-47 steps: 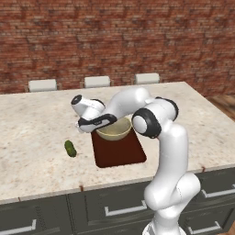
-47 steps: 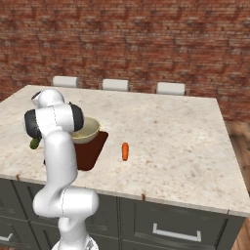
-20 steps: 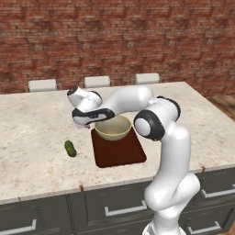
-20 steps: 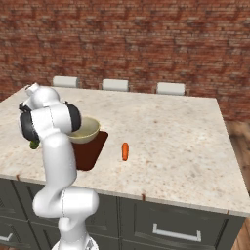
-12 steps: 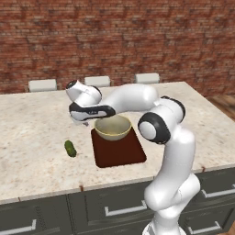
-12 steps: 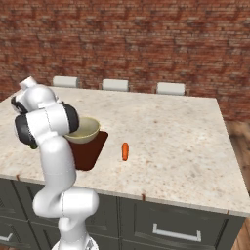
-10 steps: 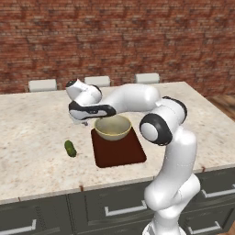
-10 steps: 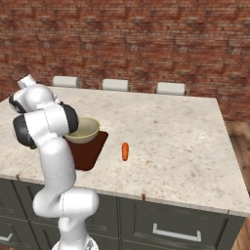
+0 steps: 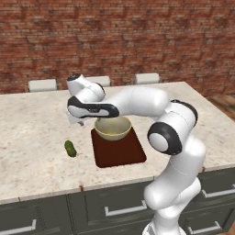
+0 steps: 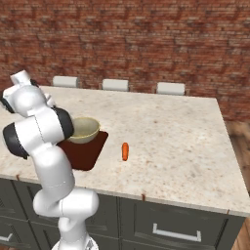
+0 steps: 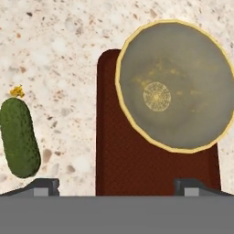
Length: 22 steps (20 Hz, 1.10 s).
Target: Place the two vegetables and bowl onto the tray for setting up a vegetable dip station.
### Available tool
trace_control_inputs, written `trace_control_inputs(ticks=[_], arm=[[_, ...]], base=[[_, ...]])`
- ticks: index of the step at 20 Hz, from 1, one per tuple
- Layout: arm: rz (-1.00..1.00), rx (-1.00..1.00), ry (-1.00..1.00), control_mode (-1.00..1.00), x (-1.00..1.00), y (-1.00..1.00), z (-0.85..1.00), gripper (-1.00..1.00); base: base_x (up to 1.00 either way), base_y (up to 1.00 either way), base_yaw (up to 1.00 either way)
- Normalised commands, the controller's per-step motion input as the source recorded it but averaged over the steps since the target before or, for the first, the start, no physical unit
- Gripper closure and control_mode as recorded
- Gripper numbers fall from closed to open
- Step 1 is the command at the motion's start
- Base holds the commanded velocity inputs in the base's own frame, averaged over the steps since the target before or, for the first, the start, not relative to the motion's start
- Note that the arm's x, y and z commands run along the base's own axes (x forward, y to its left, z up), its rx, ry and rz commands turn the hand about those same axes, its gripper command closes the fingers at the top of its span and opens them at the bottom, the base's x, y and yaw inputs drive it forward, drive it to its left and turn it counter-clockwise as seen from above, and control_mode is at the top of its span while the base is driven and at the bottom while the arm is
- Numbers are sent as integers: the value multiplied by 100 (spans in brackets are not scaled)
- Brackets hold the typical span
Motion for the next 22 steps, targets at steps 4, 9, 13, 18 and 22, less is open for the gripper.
trace_control_inputs(ticks=[4, 9, 13, 18, 22], arm=[[0, 18, 0, -100, -50, 8, 12, -100], [0, 18, 0, -100, -41, 7, 2, -100], [3, 18, -2, -100, -28, 9, -1, -100], [1, 14, 0, -100, -7, 22, -5, -100], [0, 13, 0, -100, 0, 24, -6, -100]], base=[[0, 0, 0], [0, 0, 0], [0, 0, 0], [0, 0, 0], [0, 0, 0]])
